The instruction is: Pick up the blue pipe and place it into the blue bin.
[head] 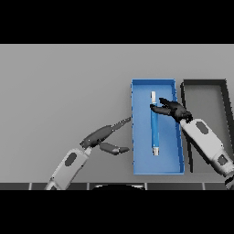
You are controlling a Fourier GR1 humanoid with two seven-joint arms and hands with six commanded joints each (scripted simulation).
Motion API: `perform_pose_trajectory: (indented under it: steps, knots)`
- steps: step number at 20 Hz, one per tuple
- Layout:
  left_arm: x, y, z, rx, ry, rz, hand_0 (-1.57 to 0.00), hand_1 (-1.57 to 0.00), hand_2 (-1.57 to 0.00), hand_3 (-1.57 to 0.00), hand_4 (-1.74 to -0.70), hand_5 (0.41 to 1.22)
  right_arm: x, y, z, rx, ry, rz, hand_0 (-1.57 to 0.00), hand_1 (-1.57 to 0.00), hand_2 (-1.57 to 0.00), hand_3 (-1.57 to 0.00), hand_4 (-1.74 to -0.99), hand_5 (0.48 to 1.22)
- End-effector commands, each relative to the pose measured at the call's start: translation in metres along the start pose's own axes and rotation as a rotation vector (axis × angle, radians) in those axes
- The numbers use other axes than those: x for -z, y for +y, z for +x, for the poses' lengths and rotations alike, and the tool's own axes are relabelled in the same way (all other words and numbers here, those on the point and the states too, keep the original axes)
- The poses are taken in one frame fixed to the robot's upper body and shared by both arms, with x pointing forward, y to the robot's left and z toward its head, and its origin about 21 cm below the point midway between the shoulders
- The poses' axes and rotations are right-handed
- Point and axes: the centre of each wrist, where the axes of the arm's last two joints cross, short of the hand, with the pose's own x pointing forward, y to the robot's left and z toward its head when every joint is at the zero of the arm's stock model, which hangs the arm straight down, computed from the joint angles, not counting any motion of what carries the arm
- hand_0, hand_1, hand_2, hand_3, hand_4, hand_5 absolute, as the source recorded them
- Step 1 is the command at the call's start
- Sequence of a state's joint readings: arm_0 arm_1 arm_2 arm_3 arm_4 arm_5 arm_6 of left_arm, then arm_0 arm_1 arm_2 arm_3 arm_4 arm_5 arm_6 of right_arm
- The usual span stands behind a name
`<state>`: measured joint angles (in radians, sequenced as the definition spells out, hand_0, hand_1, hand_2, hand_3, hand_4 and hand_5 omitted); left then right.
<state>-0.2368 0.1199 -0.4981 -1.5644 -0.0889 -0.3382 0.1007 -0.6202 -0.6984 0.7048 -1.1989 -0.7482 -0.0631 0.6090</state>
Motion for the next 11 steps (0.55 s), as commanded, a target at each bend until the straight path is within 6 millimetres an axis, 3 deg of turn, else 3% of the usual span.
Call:
perform_pose_trajectory:
  steps: [1, 11]
  knots:
    - [-0.0021, -0.0034, -0.0008, -0.006, -0.008, -0.007, 0.0, 0.0, 0.0, 0.0, -0.91, 0.459, 0.001, 0.0006, -0.0017, 0.001, -0.003, -0.008, -0.04, -0.03, -0.03, -0.02, -1.122, 0.705]
    - [-0.0065, 0.0031, 0.0043, -0.013, -0.005, 0.001, 0.0, 0.0, 0.0, 0.0, -0.92, 0.468, -0.0004, -0.0025, -0.0006, 0.011, -0.038, 0.025, -0.01, -0.01, -0.01, -0.01, -1.129, 0.677]
